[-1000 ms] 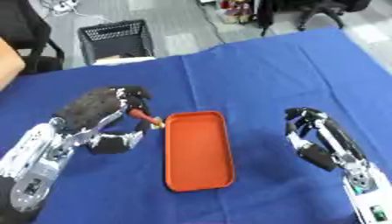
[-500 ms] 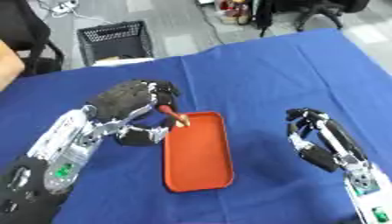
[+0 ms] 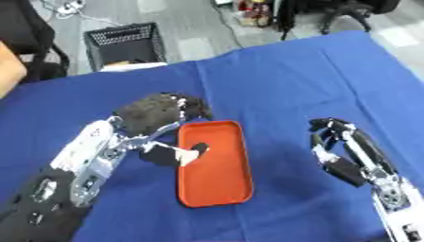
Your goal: Pick up objects on the table and place them in the box.
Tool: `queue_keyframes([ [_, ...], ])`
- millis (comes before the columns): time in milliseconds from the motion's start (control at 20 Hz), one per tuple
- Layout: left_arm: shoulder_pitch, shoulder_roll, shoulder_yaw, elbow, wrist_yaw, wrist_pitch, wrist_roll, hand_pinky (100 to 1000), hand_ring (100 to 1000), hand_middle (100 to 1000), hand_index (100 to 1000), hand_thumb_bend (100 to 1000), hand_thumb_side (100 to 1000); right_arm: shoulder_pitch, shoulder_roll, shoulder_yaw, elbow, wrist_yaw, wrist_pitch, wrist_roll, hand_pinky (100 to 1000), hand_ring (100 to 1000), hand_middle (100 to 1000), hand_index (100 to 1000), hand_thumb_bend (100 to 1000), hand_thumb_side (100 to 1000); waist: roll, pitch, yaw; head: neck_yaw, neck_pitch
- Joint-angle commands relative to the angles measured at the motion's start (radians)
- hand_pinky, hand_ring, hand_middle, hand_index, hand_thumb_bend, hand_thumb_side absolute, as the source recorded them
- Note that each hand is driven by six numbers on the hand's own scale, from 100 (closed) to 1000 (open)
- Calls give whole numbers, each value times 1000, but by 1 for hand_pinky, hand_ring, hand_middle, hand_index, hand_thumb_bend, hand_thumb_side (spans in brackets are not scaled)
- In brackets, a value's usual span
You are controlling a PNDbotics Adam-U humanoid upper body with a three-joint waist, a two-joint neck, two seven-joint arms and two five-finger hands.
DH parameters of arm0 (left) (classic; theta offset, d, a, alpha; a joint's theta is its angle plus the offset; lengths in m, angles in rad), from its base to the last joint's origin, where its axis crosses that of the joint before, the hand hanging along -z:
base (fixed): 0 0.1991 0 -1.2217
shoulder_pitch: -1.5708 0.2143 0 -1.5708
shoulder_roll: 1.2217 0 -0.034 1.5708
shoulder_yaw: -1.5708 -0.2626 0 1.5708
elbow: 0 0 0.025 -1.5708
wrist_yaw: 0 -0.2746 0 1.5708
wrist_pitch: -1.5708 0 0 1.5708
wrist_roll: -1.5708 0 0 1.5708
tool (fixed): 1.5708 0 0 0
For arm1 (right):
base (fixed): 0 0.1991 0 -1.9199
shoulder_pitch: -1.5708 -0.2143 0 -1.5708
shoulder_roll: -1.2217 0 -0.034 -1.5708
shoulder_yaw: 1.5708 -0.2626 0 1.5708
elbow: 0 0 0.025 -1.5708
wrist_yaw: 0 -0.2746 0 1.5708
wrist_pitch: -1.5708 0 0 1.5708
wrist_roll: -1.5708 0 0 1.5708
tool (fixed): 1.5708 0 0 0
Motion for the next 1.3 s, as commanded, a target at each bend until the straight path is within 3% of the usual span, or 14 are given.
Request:
queue_keyframes([
  [50,-13,4,4,-5,-11,-14,6,745,810,812,908,336,810,-1,-10,-2,-14,-3,-2,1,492,595,693,851,100,676,-5,-14,1,5,-3],
  [750,15,16,23,-34,17,-1,6,755,809,811,900,285,801,-2,-10,-2,-15,-2,0,0,492,595,693,851,100,673,-6,-13,9,2,-7],
  [1000,111,59,75,-144,98,45,24,776,801,805,904,216,770,-2,-11,-7,-15,0,3,-3,492,595,693,851,100,672,-6,-10,18,-9,-13],
  [1300,284,94,189,-321,192,161,51,809,793,801,914,138,800,-2,-10,-13,-17,3,7,-8,491,595,693,851,100,671,-6,-8,30,-22,-20],
])
